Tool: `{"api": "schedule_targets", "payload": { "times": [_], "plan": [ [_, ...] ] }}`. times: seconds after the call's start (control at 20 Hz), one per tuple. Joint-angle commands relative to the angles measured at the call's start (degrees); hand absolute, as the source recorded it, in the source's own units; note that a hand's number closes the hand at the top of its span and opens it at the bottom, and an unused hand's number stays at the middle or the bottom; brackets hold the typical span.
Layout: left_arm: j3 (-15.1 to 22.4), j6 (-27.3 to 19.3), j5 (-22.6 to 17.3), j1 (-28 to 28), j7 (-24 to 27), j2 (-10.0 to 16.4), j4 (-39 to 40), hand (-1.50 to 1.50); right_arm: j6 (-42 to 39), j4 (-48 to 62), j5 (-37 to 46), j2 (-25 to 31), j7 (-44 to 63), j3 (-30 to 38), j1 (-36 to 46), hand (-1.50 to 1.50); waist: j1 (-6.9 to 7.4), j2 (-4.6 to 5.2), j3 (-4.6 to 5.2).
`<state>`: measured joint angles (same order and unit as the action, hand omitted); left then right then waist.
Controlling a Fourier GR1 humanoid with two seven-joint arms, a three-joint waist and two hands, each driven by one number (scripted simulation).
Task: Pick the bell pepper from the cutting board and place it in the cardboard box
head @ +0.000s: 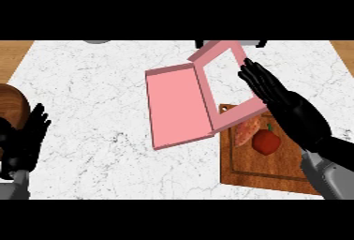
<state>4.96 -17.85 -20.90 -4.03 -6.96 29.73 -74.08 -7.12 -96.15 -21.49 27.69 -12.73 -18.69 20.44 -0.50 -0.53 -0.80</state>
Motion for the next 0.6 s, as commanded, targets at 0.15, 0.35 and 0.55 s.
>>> {"api": "schedule_targets", "payload": {
  "times": [0.15,0.35,0.55],
  "plan": [
    [2.63,-0.23,5.88,0.09,4.72,2.36,-3.75,0.00,23.61,6.59,7.20,-1.99,2.30,14.00,-2.20,-1.50,-1.61,0.04,0.74],
    [3.03,-0.44,6.38,0.05,4.99,2.40,-4.48,0.00,34.25,17.03,18.02,8.05,11.57,18.40,-9.51,1.50,-7.11,0.96,1.89],
    [6.34,-0.17,8.20,1.63,6.66,0.57,-6.51,0.00,56.71,16.25,19.00,-5.00,10.17,25.05,-10.74,-1.50,-3.36,0.06,0.90]
  ]
}}
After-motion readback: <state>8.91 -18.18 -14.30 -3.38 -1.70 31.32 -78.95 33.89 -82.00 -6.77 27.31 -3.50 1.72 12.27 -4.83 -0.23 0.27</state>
